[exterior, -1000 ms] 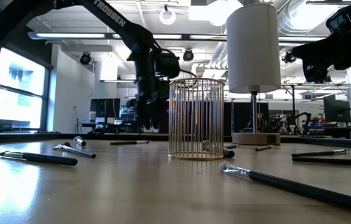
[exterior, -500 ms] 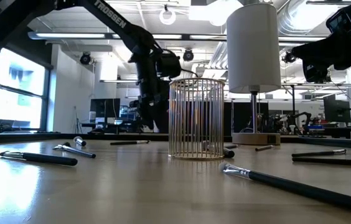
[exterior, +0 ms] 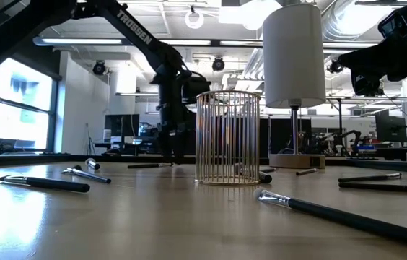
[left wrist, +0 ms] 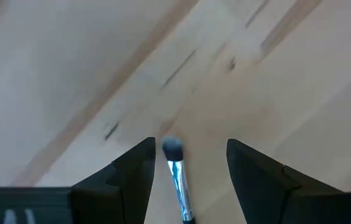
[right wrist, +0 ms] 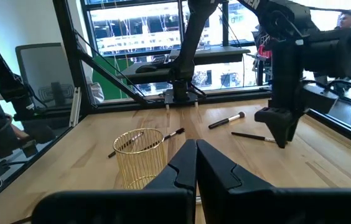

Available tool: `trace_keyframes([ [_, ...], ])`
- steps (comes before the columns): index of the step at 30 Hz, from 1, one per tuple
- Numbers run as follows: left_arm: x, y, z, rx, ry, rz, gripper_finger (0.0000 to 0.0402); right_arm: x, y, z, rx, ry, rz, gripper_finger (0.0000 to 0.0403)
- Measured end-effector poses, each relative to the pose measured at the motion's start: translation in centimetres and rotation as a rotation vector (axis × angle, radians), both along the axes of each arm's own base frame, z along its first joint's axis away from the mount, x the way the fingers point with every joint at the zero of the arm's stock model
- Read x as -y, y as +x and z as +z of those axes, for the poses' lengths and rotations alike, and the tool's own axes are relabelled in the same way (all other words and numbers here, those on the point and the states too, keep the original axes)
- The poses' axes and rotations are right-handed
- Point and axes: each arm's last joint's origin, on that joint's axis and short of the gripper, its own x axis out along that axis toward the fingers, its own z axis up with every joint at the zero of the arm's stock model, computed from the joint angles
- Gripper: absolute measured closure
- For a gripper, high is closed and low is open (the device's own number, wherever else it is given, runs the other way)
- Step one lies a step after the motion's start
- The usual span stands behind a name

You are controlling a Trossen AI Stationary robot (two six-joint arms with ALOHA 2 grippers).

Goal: Put items in baskets/containers
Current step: Put the eyeshadow brush into the mesh organizer

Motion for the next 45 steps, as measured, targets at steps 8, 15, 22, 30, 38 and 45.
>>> trace_keyframes([
  [8,-0.2,0.3,-0.8,0.002,-0.016,0.026,0.0205,0.0,0.0,0.0,0.0,0.0,0.001,0.0402],
  [15,-0.1,0.2,-0.9,-0.005,-0.03,0.025,0.0212,0.0,0.0,0.0,0.0,0.0,0.002,0.0402],
  [22,0.0,0.0,-1.0,-0.034,-0.041,0.015,0.0286,0.0,0.0,0.0,0.0,0.0,0.003,0.0402],
  [30,0.2,-0.4,-1.1,-0.074,-0.046,-0.009,0.039,0.0,0.0,0.0,0.0,0.0,0.003,0.0402],
  [38,0.2,-0.3,-1.0,-0.072,-0.029,-0.034,0.0397,0.0,0.0,0.0,0.0,0.0,0.003,0.0402],
  [45,0.5,-0.5,2.1,0.032,0.008,-0.088,0.04,0.0,0.0,0.0,0.0,0.0,0.003,0.0402],
])
